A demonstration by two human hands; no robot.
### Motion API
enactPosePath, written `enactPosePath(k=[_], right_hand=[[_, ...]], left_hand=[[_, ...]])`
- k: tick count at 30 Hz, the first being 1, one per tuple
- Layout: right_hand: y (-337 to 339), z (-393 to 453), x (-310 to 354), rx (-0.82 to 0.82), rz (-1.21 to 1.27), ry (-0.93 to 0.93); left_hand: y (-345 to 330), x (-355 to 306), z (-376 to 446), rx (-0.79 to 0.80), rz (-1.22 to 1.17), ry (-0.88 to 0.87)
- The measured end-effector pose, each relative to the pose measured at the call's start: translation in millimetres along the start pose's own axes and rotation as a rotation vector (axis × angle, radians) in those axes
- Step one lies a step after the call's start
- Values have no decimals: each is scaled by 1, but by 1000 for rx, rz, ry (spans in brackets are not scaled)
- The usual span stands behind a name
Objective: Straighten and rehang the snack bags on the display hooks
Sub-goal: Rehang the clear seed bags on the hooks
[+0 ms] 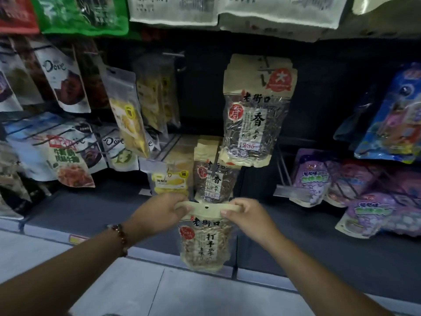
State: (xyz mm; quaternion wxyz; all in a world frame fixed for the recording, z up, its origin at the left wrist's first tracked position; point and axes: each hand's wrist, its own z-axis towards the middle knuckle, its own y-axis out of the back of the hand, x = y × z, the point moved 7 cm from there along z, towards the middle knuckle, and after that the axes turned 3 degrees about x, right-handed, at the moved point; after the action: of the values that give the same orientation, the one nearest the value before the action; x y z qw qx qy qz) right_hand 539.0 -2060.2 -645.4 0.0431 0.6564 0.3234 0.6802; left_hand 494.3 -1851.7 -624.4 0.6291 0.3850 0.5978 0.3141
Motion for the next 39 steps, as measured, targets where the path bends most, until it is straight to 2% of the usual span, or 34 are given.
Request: enactPosePath(k=[7, 21, 39], right_hand=[[17, 27, -13, -162, -84, -1], [22, 79, -4, -293, -73, -15], [33, 102, -15, -281, -30, -95]], left_hand=[[-12, 3, 48, 0, 85, -69], [-5, 27, 92, -218, -175, 28], [-19, 36, 121, -197, -204, 79]])
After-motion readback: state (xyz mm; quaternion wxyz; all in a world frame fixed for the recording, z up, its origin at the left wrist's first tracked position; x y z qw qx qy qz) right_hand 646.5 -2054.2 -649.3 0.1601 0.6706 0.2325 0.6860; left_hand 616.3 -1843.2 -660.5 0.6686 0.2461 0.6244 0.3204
